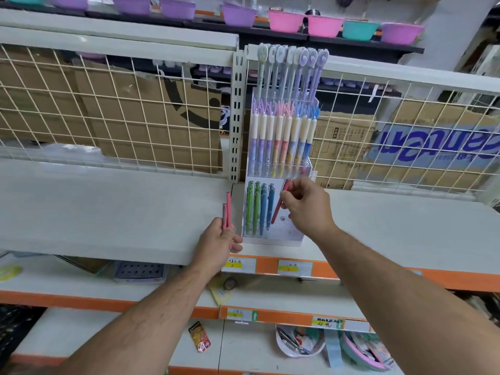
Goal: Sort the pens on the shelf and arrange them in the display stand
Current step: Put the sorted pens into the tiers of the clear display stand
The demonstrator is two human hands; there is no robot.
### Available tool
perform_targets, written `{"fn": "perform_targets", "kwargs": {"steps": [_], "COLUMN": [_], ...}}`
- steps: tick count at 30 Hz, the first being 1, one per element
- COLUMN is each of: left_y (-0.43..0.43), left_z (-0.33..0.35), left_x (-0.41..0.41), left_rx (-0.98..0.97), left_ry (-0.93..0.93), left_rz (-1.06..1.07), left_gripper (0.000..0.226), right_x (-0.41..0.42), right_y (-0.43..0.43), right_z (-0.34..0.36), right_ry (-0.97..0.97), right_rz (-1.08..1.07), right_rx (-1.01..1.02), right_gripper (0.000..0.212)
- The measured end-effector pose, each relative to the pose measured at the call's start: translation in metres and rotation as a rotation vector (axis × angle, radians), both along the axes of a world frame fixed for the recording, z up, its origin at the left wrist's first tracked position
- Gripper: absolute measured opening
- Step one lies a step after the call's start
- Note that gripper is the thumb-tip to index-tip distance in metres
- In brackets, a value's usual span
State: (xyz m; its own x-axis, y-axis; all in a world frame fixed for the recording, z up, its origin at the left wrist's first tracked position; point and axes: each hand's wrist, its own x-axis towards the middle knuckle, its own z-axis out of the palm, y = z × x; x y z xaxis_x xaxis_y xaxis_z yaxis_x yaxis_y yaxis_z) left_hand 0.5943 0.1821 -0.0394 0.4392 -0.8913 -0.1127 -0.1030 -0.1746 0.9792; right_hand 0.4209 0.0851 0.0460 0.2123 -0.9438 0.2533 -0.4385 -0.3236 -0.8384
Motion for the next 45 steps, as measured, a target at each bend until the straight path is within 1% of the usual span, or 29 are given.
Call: {"fn": "perform_targets", "kwargs": {"steps": [8, 12, 16, 20, 38, 45], "left_y": [0.001, 0.002, 0.002, 0.002, 0.004, 0.004], "left_z": [-0.001, 0.000, 0.000, -0.001, 0.005, 0.006], "left_x": [-0.002, -0.003, -0.003, -0.003, -0.005, -0.005], "left_rx": [-0.002, 0.000, 0.004, 0.017, 0.015, 0.019], "left_ry": [-0.047, -0.077, -0.096, -0.111, -0.076, -0.079], "left_rz": [-0.008, -0.015, -0.021, -0.031, -0.003, -0.005], "left_gripper": [0.017, 0.017, 0.017, 0.017, 0.018, 0.018], "right_x": [0.000, 0.004, 0.009, 0.012, 0.009, 0.009], "right_y": [-0.015, -0.024, -0.028, -0.034, -0.037, -0.038], "right_z": [0.004, 0.002, -0.002, -0.007, -0.008, -0.017], "right_ry": [0.010, 0.028, 0.050, 0.082, 0.118, 0.166], "right_rz": [-0.059, -0.044, -0.014, -0.023, -0.024, -0.001], "right_rx": [-0.038, -0.040, -0.047, -0.052, -0.130, -0.071], "right_gripper": [0.007, 0.006, 0.011, 0.006, 0.006, 0.008]}}
